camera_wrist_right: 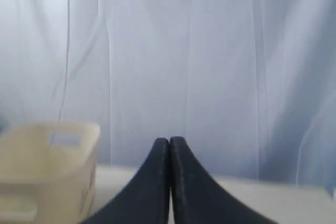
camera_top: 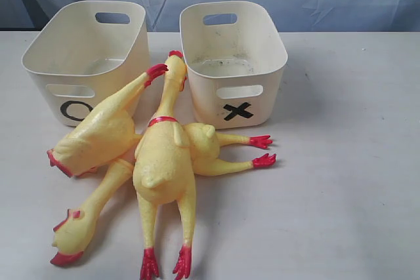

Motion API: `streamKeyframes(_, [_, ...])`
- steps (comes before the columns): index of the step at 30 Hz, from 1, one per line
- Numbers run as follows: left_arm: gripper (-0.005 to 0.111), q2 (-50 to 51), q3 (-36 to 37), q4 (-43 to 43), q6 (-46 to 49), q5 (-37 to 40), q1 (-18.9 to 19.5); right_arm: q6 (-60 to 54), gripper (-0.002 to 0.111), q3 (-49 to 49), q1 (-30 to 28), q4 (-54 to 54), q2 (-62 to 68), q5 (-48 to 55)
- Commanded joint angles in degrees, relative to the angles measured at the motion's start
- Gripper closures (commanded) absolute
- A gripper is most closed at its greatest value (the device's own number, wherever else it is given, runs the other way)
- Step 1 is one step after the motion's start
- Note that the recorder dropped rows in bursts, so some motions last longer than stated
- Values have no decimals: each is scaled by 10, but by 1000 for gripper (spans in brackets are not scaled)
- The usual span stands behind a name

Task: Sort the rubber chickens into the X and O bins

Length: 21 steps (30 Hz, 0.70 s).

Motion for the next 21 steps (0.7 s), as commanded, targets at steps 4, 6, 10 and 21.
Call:
streamKeyframes(4, [107,-2,-4,0,-1,-4,-2,0,109,0,-1,0,-3,-307])
streamKeyframes(6, [107,-2,-4,0,-1,-4,-2,0,109,0,-1,0,-3,-354])
streamKeyframes(10, [107,-2,-4,0,-1,-4,-2,0,109,0,-1,0,-3,-419])
streamKeyframes(21, [107,-2,-4,0,-1,-4,-2,-89,109,-174,0,175,38,-531])
